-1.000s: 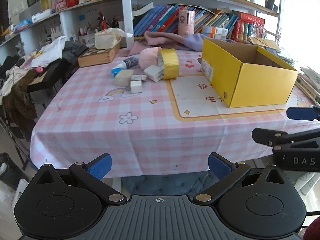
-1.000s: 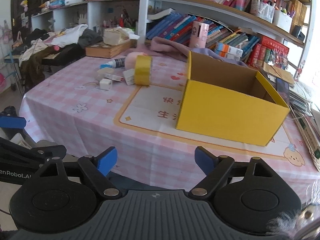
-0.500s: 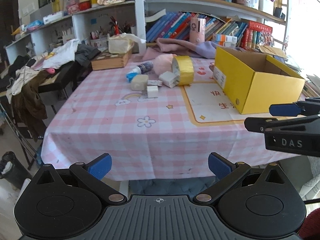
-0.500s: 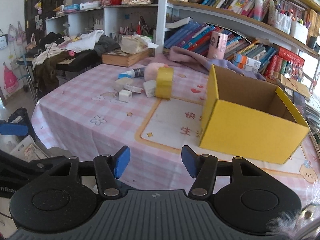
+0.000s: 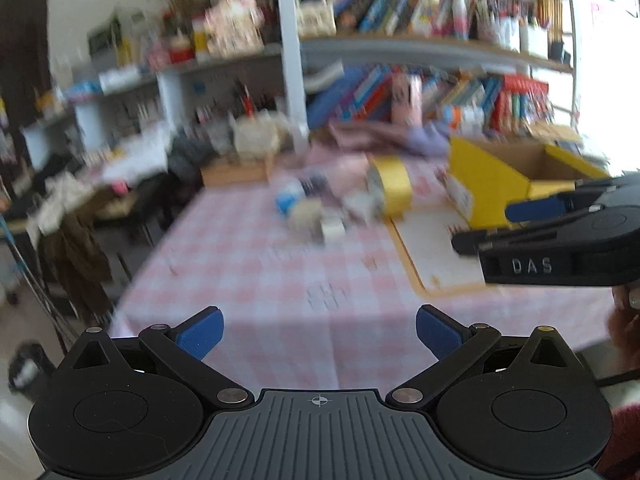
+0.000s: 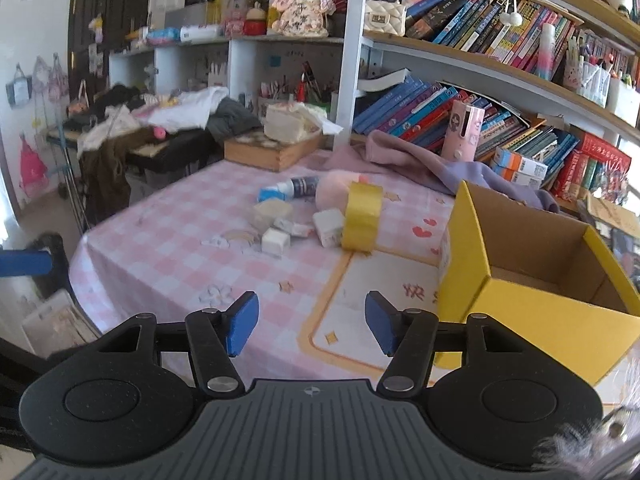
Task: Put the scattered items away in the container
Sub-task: 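Close the right gripper on the yellow tape roll while the left gripper grasps the white plug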
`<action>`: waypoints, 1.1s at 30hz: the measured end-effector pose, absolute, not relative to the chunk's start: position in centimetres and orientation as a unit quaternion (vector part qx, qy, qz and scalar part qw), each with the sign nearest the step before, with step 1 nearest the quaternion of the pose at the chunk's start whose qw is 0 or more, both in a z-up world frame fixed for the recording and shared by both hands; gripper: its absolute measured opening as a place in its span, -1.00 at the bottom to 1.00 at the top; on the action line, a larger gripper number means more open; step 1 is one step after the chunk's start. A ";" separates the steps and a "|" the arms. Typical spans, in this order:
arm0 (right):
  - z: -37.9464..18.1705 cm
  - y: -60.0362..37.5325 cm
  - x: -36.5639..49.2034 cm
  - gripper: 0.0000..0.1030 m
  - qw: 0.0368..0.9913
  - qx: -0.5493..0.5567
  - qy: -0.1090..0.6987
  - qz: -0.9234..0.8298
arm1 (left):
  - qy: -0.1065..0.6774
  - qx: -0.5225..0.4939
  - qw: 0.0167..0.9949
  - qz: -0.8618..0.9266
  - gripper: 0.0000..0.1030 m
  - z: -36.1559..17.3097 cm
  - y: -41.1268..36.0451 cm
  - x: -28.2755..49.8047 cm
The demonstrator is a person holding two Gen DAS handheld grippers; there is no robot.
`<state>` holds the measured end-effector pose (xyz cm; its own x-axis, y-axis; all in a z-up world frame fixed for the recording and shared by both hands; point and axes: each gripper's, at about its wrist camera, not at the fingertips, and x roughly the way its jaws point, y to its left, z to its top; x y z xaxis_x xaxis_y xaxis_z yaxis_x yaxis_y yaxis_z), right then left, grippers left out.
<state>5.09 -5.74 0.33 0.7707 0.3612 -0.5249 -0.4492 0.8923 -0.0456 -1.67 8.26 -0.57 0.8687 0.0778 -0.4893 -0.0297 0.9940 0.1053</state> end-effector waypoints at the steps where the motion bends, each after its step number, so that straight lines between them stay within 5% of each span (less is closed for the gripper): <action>1: 0.4 -5.7 5.5 0.13 0.938 -0.076 0.258 0.217 | 0.239 0.053 0.969 0.031 1.00 -0.5 8.2 -1.5; 18: -0.1 -4.5 15.9 0.11 0.939 -0.010 0.299 0.168 | 0.255 0.020 0.966 -0.044 1.00 -2.3 10.4 6.7; 33: -2.1 -2.9 23.7 0.38 0.931 -0.044 0.326 0.161 | 0.325 0.022 0.943 -0.060 0.97 -4.5 10.3 16.1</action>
